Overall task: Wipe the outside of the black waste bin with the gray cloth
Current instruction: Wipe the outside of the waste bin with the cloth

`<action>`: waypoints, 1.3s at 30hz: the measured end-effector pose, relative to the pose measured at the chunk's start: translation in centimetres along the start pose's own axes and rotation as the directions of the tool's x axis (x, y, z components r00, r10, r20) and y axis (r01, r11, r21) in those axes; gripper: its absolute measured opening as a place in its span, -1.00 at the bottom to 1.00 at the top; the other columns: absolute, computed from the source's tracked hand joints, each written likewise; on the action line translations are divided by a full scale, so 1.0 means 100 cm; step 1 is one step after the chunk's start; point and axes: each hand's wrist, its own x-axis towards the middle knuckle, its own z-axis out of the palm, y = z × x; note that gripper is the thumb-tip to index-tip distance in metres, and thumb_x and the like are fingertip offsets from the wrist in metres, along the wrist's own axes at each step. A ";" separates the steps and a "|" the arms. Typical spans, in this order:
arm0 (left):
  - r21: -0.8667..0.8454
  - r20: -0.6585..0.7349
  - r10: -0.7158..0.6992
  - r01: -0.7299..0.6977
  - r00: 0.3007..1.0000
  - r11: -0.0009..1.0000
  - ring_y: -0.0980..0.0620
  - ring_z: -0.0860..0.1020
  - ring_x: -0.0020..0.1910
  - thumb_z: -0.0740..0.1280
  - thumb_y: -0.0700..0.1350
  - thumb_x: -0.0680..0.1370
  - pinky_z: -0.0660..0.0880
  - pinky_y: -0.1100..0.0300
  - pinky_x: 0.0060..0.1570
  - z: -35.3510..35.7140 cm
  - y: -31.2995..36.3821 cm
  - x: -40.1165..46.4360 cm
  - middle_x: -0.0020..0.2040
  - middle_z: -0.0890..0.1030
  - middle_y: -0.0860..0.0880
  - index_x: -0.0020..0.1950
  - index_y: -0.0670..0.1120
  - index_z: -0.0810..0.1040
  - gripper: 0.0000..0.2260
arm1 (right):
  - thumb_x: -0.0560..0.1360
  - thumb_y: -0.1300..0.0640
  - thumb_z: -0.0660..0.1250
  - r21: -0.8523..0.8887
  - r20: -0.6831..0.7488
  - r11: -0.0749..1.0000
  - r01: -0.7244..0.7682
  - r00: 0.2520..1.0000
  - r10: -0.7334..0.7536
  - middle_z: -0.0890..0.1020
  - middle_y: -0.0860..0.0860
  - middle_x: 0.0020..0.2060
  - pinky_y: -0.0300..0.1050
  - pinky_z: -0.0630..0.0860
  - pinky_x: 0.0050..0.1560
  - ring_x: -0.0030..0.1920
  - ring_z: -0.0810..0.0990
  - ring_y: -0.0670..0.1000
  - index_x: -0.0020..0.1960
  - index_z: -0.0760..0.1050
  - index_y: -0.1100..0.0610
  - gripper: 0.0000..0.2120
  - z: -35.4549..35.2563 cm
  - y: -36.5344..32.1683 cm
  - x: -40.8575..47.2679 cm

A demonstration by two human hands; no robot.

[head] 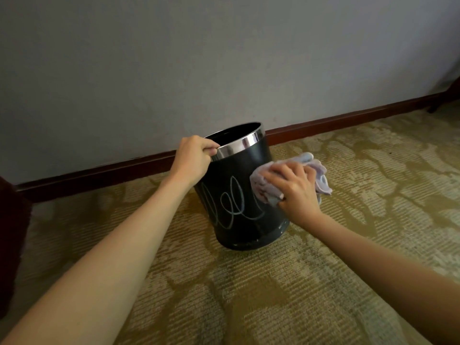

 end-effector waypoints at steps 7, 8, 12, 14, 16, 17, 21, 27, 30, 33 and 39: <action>0.003 -0.017 -0.042 0.042 0.999 0.999 0.13 0.48 -0.12 0.32 -0.27 0.52 0.35 0.24 0.00 -0.003 -0.008 0.006 -0.10 0.63 -0.02 0.02 -0.13 0.67 -0.83 | 0.33 0.05 0.48 -0.087 0.310 0.943 0.322 0.908 -0.282 0.63 -0.01 -0.01 0.15 0.46 -0.08 0.04 0.57 0.15 0.11 0.60 -0.01 -0.65 0.011 0.008 -0.078; 0.003 -0.009 -0.033 0.033 0.999 0.999 0.14 0.48 -0.12 0.33 -0.27 0.52 0.35 0.23 0.00 -0.003 -0.008 0.005 -0.08 0.64 -0.03 0.02 -0.13 0.67 -0.83 | 0.35 0.05 0.46 -0.076 0.317 0.949 0.306 0.910 -0.268 0.62 -0.01 0.00 0.14 0.44 -0.07 0.04 0.56 0.14 0.12 0.59 -0.01 -0.67 0.008 0.008 -0.073; 0.018 0.012 0.017 -0.017 1.000 1.000 0.15 0.48 -0.11 0.34 -0.28 0.51 0.35 0.27 0.01 0.002 0.000 0.003 -0.02 0.68 -0.11 0.03 -0.16 0.67 -0.84 | 0.25 0.19 0.51 -0.034 0.195 0.995 0.094 0.977 -0.086 0.61 0.05 0.09 0.16 0.36 -0.04 0.07 0.51 0.20 0.17 0.59 0.01 -0.51 -0.007 0.003 -0.026; 0.030 0.032 0.027 -0.028 0.999 0.999 0.14 0.49 -0.09 0.33 -0.29 0.51 0.34 0.28 0.02 0.005 0.005 0.001 -0.01 0.68 -0.12 0.03 -0.16 0.67 -0.83 | 0.23 0.28 0.50 -0.008 0.067 1.000 0.003 0.998 -0.002 0.59 0.07 0.12 0.15 0.31 -0.01 0.09 0.48 0.23 0.20 0.58 0.04 -0.46 -0.013 0.002 0.003; 0.049 0.043 0.033 -0.035 0.999 0.998 0.10 0.53 -0.04 0.33 -0.28 0.51 0.35 0.27 0.02 0.008 0.009 0.000 0.01 0.67 -0.12 0.04 -0.15 0.66 -0.82 | 0.26 0.31 0.47 0.020 -0.040 0.999 -0.048 0.998 0.049 0.59 0.07 0.12 0.12 0.27 0.00 0.13 0.45 0.23 0.21 0.57 0.04 -0.46 -0.016 0.000 0.024; 0.059 0.042 0.033 -0.036 0.999 0.998 0.06 0.55 0.00 0.32 -0.28 0.51 0.35 0.26 0.02 0.009 0.010 0.000 0.02 0.67 -0.12 0.05 -0.15 0.66 -0.82 | 0.26 0.31 0.47 0.024 -0.071 0.998 -0.060 0.996 0.062 0.58 0.06 0.12 0.11 0.26 0.01 0.14 0.45 0.22 0.22 0.56 0.04 -0.46 -0.015 -0.002 0.028; 0.053 0.038 0.013 -0.015 0.999 0.998 0.14 0.50 -0.07 0.31 -0.29 0.52 0.34 0.29 0.02 0.003 0.005 0.003 0.01 0.67 -0.10 0.05 -0.14 0.66 -0.82 | 0.23 0.23 0.52 -0.017 -0.063 1.000 -0.002 0.998 0.001 0.58 0.07 0.13 0.15 0.30 0.01 0.14 0.45 0.23 0.20 0.57 0.02 -0.46 0.004 -0.014 0.001; 0.007 -0.013 -0.061 0.061 0.998 0.998 0.26 0.44 -0.23 0.32 -0.27 0.52 0.35 0.29 -0.05 -0.007 -0.007 0.009 -0.11 0.63 0.00 0.03 -0.13 0.67 -0.83 | 0.20 0.13 0.56 -0.144 0.120 0.953 0.267 0.960 -0.251 0.64 0.03 0.01 0.17 0.45 -0.04 0.06 0.57 0.19 0.11 0.61 0.03 -0.52 0.023 -0.010 -0.062; 0.023 -0.006 -0.058 0.058 0.998 0.998 0.28 0.44 -0.25 0.32 -0.27 0.52 0.31 0.42 -0.13 -0.007 -0.006 0.007 -0.14 0.59 0.05 0.02 -0.13 0.67 -0.83 | 0.24 0.12 0.56 -0.118 0.176 0.945 0.305 0.943 -0.282 0.64 0.03 -0.02 0.18 0.49 -0.08 0.02 0.60 0.19 0.09 0.62 0.04 -0.58 0.017 -0.011 -0.063; 0.034 0.016 -0.043 0.042 0.999 0.999 0.18 0.50 -0.16 0.32 -0.28 0.52 0.36 0.33 -0.06 -0.004 -0.001 0.003 -0.09 0.64 -0.01 0.03 -0.13 0.67 -0.83 | 0.20 0.18 0.55 -0.075 0.152 0.983 0.167 0.976 -0.154 0.62 0.05 0.06 0.18 0.42 -0.06 0.05 0.55 0.20 0.13 0.60 0.02 -0.50 0.003 -0.012 -0.034; 0.084 0.042 0.039 -0.043 0.998 0.996 0.02 0.57 -0.13 0.29 -0.30 0.52 0.49 0.14 -0.06 0.007 0.018 -0.007 -0.11 0.66 -0.08 -0.01 -0.12 0.68 -0.81 | 0.21 0.29 0.50 -0.033 -0.031 0.998 -0.053 0.998 0.052 0.56 0.09 0.14 0.15 0.27 0.03 0.15 0.43 0.24 0.22 0.55 0.04 -0.41 -0.009 -0.017 0.021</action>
